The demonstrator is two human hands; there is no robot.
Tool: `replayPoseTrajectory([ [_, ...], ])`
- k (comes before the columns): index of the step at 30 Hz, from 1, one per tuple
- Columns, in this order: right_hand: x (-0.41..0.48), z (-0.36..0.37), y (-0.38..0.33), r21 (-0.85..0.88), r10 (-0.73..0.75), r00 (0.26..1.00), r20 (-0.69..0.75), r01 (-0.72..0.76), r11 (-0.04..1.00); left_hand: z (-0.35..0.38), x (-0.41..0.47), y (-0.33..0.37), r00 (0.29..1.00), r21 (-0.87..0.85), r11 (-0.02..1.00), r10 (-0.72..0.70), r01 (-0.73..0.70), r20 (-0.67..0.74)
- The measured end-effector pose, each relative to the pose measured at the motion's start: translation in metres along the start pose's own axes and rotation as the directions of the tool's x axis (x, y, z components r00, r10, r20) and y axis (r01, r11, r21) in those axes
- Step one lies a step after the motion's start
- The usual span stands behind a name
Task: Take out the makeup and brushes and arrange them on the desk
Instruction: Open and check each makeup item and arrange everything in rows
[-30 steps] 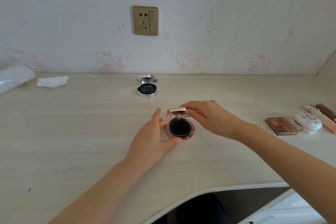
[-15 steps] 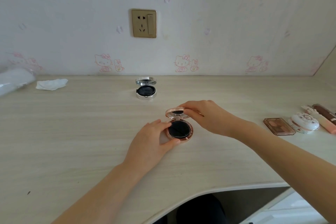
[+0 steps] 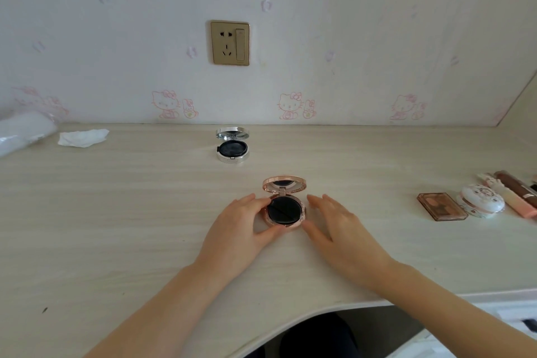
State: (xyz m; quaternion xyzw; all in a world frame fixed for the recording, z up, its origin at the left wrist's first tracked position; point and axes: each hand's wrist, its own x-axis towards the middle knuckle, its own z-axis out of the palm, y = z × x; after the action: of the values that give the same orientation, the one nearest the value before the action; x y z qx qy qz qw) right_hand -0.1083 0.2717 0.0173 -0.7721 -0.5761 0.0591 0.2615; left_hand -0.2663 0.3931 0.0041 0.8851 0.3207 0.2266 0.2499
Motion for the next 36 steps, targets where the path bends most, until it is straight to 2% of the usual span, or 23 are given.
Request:
replayPoseTrajectory([
  [3, -0.002, 0.003, -0.005, -0.021, -0.122, 0.992, -0.028, 0.121, 0.992, 0.001, 0.000, -0.003, 1.000, 0.026, 1.000, 0.003, -0.004, 0.025],
  [8, 0.007, 0.013, 0.000, -0.082, -0.185, 0.981, -0.054, 0.181, 0.980, -0.008, 0.003, 0.001, 0.992, 0.101, 0.989, 0.103, -0.110, 0.066],
  [14, 0.026, 0.013, 0.002, -0.086, -0.146, 0.988, -0.039, 0.143, 0.986, -0.015, 0.026, -0.005, 0.968, 0.255, 0.934, 0.235, -0.250, 0.087],
  [23, 0.094, 0.017, 0.016, -0.057, -0.079, 0.997, 0.014, 0.080, 0.995, -0.004, 0.083, -0.023, 0.961, 0.400, 0.879, 0.277, -0.259, 0.015],
  [26, 0.115, 0.019, 0.022, -0.060, -0.082, 0.996, 0.029, 0.084, 0.995, -0.002, 0.099, -0.026, 0.931, 0.530, 0.803, 0.360, -0.274, -0.065],
  [29, 0.133, 0.022, 0.026, -0.078, -0.079, 0.997, 0.028, 0.081, 0.994, 0.002, 0.114, -0.031, 0.918, 0.606, 0.758, 0.382, -0.241, -0.112],
  [36, 0.160, 0.028, 0.033, -0.078, -0.070, 0.997, 0.044, 0.073, 0.994, 0.007, 0.135, -0.038, 0.917, 0.619, 0.753, 0.377, -0.224, -0.127],
])
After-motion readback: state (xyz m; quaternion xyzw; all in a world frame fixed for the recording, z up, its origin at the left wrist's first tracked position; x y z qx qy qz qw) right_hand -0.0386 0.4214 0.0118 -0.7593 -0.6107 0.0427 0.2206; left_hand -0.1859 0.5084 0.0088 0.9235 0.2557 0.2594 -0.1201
